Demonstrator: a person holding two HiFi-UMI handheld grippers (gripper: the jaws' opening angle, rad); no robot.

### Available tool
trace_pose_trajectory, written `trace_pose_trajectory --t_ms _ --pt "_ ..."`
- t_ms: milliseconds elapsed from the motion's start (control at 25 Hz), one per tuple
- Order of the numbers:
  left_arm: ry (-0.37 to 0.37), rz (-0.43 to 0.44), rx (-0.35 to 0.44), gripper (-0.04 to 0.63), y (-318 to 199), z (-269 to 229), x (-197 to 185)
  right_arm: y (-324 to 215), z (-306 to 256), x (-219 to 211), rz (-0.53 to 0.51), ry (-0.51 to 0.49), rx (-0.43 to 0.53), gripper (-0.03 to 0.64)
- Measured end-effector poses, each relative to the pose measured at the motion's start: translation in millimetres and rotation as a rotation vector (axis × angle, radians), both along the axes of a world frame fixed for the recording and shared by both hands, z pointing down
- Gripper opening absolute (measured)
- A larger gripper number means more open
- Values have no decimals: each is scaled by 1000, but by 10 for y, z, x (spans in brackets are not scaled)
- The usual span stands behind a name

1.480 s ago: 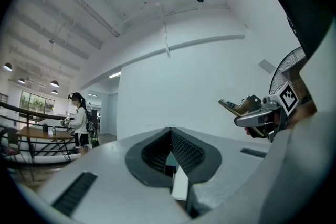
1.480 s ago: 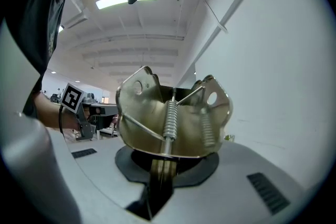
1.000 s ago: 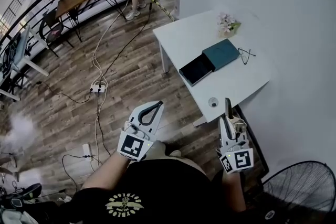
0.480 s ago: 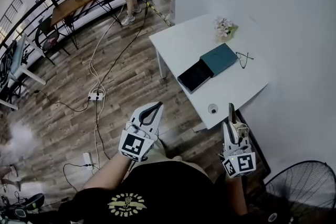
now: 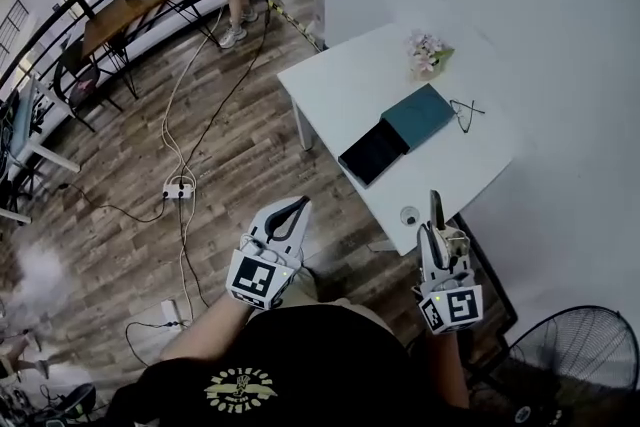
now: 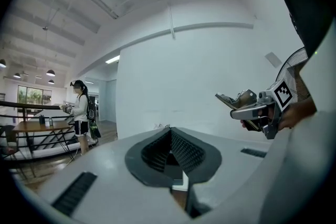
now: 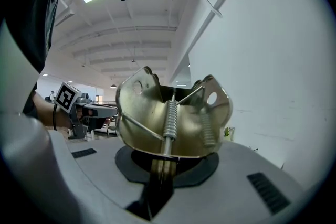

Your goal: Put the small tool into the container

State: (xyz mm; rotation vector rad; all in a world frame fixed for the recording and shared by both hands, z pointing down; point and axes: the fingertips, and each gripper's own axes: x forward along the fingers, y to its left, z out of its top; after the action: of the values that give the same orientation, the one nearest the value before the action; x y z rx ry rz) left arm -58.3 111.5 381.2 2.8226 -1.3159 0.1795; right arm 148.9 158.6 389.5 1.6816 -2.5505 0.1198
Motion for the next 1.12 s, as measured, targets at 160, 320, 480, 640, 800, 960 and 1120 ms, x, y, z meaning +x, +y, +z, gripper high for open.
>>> trace_pose_trajectory --t_ms 160,320,480,640,800,960,1120 --pt "-1 18 -5 8 -262 30 -41 -204 19 -49 29 3 -10 43" --pt "-7 39 -17 8 -527 74 -74 -394 19 -91 53 4 -18 43" --pt "-5 64 -16 8 -774 32 -111 -561 -6 -141 81 5 -26 43" --pt "-4 92 -19 8 -969 -12 -143 -689 -40 -173 110 1 -35 43" --pt "-2 122 -22 8 -1172 -27 -222 -846 -52 -260 138 -4 -41 43" --pt "2 154 -13 8 -1388 -16 -324 -1028 -56 -365 167 -21 -39 43" --pt "0 172 -41 8 -1615 24 -416 -1201 -47 -460 194 -46 -49 43"
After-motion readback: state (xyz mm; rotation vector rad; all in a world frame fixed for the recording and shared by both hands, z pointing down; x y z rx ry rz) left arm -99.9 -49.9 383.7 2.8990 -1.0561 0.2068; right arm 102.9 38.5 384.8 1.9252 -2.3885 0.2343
